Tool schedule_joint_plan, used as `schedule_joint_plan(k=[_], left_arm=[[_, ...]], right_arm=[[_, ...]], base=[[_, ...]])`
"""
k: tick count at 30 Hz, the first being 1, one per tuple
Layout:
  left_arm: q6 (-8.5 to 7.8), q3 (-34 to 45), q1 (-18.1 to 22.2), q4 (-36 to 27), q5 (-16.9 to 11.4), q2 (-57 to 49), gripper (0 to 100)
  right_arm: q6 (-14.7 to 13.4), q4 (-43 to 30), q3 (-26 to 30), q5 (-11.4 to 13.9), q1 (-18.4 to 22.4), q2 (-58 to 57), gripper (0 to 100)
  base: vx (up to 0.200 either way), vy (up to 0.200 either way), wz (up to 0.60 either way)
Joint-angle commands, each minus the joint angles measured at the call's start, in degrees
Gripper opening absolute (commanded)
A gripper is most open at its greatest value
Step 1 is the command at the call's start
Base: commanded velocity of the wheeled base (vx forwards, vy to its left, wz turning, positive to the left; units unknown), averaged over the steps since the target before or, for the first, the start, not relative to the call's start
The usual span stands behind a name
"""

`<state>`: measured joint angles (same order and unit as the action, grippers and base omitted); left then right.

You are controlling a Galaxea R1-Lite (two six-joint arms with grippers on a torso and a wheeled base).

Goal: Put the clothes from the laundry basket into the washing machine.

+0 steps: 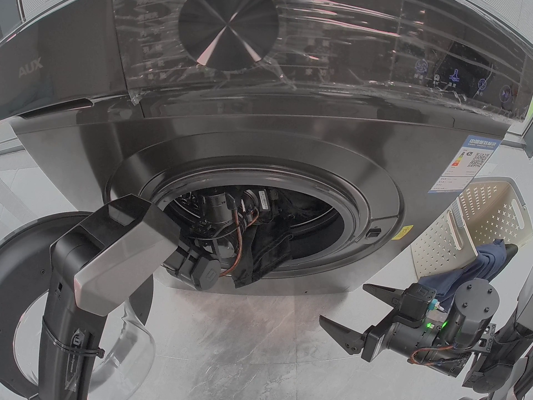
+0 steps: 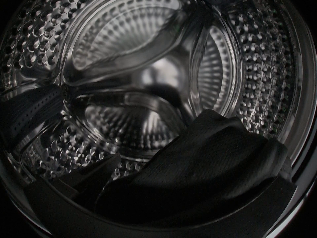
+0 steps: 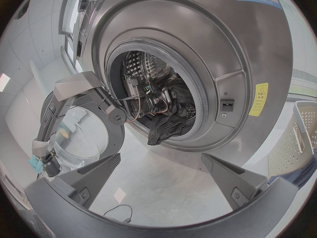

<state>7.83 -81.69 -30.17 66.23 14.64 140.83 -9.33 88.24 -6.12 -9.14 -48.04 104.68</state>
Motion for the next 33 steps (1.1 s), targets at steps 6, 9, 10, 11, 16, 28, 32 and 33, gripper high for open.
schedule_joint_plan(k=[6, 9, 10, 11, 16, 28, 32, 33], left_arm=[[-0.09, 9.62, -1.56, -3.39, 0.04, -1.96, 100], [-0.18, 9.62, -1.64, -3.74, -0.14, -1.43, 100], [-0.27, 9.27, -1.56, -4.36, -0.05, -1.26, 100], [-0.27, 9.27, -1.47, -4.44, -0.14, -1.26, 100], [-0.36, 8.56, -1.03, -6.91, -0.14, -1.26, 0], [1.49, -5.94, -0.85, -5.32, 2.67, 4.11, 0], [1.67, -12.62, -0.41, -3.92, 3.9, 6.57, 0], [1.67, -13.5, -0.41, -3.74, 3.9, 6.74, 0]], right_arm=[[0.01, 0.01, -0.21, 0.0, -0.3, 0.09, 100], [0.01, 0.01, -0.21, 0.0, -0.3, 0.09, 100], [0.01, 0.01, -0.21, 0.0, -0.3, 0.17, 100], [0.01, 0.01, -0.21, 0.0, -0.3, 0.17, 100], [0.01, 0.01, -0.56, 0.09, -0.3, 0.35, 100], [-0.08, 0.01, -0.91, 0.09, -0.21, 0.79, 100], [-0.08, 0.01, -1.0, 0.09, -0.21, 0.79, 100], [-0.08, 0.01, -0.91, 0.09, -0.21, 0.79, 100]], base=[[0.0, 0.0, 0.0], [0.0, 0.0, 0.0], [0.0, 0.0, 0.0], [0.0, 0.0, 0.0], [0.0, 0.0, 0.0], [0.0, 0.0, 0.0], [0.0, 0.0, 0.0], [0.0, 0.0, 0.0]])
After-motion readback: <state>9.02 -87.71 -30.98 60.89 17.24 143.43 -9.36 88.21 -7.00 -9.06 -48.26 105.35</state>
